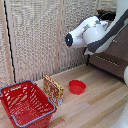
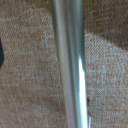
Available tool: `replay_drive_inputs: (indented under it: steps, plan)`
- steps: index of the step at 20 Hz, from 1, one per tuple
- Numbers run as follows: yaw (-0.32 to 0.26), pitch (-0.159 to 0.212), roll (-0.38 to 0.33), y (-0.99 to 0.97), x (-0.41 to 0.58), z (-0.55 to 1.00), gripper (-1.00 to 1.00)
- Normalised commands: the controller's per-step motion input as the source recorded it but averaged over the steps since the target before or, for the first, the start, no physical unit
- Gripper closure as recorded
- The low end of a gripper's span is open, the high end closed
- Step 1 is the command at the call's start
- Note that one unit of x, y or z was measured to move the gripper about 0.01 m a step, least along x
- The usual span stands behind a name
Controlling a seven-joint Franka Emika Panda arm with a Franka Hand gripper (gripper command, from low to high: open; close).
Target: Compassionately, move the pinch receptors towards pink recepticle. Embrace the recepticle delicately and rise accordingly. Progress forward guided by applied tension and move towards the highest section of the storage unit. Place the recepticle delicately and shut the storage unit.
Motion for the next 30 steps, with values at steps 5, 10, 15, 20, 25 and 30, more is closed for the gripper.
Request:
replay_drive_inputs:
  steps: [5, 10, 15, 20, 25, 30]
  plan:
    - [0.057, -0.003, 0.001, -0.11, 0.000, 0.01, 1.00]
    - [0.065, -0.014, 0.018, -0.13, 0.000, 0.04, 1.00]
    - [0.016, -0.008, -0.081, -0.33, 0.029, 0.22, 1.00]
    - [0.089, 0.003, -0.040, -0.69, 0.045, 0.29, 1.00]
    - [0.103, -0.006, -0.016, -0.79, 0.000, 0.31, 1.00]
    - [0.118, -0.011, -0.040, -0.72, 0.000, 0.29, 1.00]
